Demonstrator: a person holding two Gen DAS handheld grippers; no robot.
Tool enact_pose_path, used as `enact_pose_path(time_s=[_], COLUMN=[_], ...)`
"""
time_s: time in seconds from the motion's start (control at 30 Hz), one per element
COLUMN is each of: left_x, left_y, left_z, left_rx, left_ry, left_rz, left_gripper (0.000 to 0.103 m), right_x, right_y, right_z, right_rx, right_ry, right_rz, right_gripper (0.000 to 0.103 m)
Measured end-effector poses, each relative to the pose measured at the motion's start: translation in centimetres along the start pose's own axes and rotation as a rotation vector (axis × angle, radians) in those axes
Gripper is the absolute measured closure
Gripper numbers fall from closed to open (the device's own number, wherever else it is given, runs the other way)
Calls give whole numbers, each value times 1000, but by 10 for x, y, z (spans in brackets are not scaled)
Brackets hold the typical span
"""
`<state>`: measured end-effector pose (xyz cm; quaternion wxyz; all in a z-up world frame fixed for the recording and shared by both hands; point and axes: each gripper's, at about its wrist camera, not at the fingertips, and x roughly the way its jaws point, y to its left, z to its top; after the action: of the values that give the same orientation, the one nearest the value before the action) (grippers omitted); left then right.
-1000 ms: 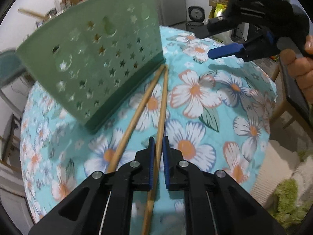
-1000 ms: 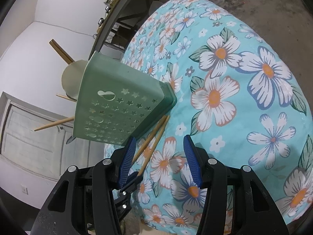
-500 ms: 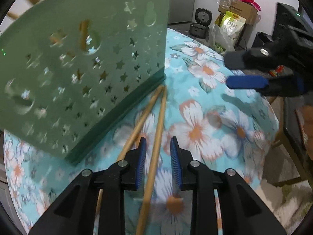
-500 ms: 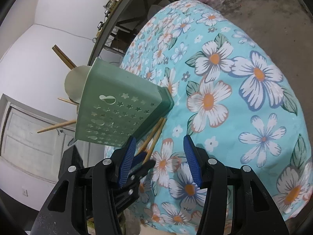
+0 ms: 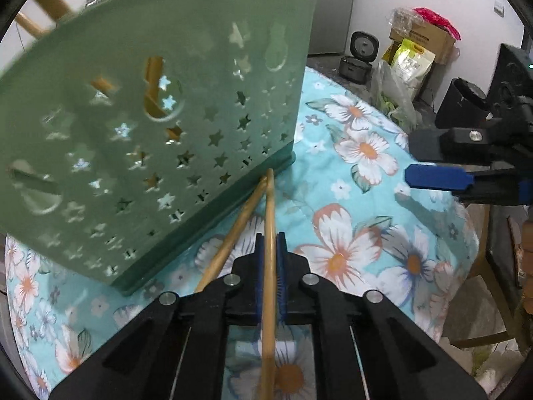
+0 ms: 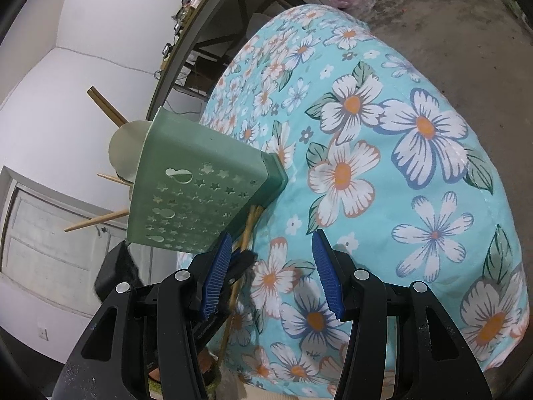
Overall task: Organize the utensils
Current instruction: 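Grasp a chopstick with the left tool and lift it upright, then close the right tool on a chopstick while the left tool holds its chopstick upright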
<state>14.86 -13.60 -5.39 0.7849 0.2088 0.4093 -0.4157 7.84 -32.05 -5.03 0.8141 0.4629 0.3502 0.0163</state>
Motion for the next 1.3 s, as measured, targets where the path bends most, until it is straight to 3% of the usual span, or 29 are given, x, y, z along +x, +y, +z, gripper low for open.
enact_pose_path(time_s=[0.4,0.77,0.87,1.07,1.3], left_x=[-84,-157,-164,-166,-162], left_y=[22,55,59,67,67], left_z=[-24,-49,-52,-56,-56], left_rx=[-73,-204,-219,-237,-245], left_ry=[-145,-320,-348,-369,-372], left_rz=[13,67,74,67,37], left_gripper=[97,97,97,97,97], right_x=[16,94,111,121,130], right_y=[8,24,21,18,40], right_z=[-2,-10,-7,1,-11], right_rx=[30,121,173,236,195], right_ry=[33,162,159,124,66], right_rz=[33,130,142,103,-1], right_gripper=[53,56,63,71,74])
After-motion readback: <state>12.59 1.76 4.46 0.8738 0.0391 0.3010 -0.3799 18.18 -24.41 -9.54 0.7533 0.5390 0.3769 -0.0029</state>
